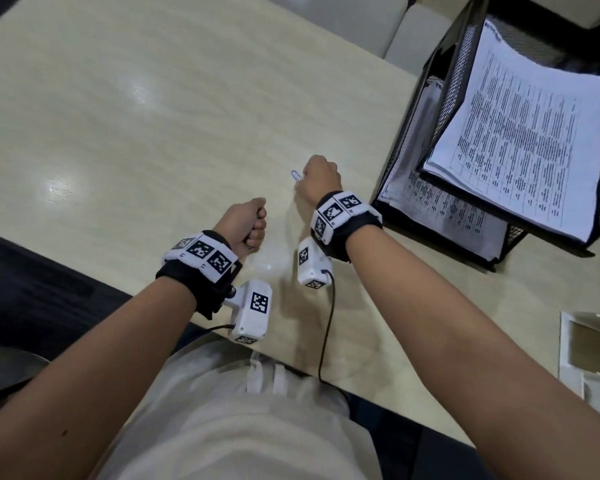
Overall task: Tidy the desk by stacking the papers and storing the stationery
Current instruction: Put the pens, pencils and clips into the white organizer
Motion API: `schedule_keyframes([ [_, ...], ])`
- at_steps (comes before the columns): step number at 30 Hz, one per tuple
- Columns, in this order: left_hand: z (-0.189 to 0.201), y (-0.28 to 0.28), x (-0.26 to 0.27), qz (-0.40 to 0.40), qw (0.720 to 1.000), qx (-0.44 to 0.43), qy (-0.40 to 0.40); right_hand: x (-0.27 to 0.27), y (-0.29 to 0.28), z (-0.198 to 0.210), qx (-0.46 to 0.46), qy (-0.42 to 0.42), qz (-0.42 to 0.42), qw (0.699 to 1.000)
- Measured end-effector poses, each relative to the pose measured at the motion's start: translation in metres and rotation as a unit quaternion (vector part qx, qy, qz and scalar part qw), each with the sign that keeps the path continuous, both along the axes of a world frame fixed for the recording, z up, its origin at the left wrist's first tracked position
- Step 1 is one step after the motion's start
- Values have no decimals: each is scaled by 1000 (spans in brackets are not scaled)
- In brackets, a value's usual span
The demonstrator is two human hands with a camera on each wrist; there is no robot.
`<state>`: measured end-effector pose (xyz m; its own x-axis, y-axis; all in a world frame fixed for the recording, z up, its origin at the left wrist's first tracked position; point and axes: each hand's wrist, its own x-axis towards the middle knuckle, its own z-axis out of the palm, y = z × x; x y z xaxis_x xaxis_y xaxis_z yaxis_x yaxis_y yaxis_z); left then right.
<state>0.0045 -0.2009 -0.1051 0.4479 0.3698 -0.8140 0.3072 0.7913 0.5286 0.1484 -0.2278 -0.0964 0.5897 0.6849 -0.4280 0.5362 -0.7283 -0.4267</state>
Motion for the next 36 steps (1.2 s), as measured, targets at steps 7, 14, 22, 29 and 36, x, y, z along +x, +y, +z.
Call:
schedule_keyframes([
  [7,-1,-19,12,-68,997,33,26,-12,-49,-2,-30,-24,45,998],
  [14,11,-102,73,-190,981,48,2,-28,-196,5,-3,-52,-58,997],
  [22,26,-251,155,-333,942,-28,-33,8,-381,35,125,-8,-457,881],
  [29,58,-372,209,-394,912,-103,-52,56,-494,56,87,-55,-563,820],
  [36,64,-442,238,-412,907,-88,-21,62,-506,56,-36,-139,-447,883],
])
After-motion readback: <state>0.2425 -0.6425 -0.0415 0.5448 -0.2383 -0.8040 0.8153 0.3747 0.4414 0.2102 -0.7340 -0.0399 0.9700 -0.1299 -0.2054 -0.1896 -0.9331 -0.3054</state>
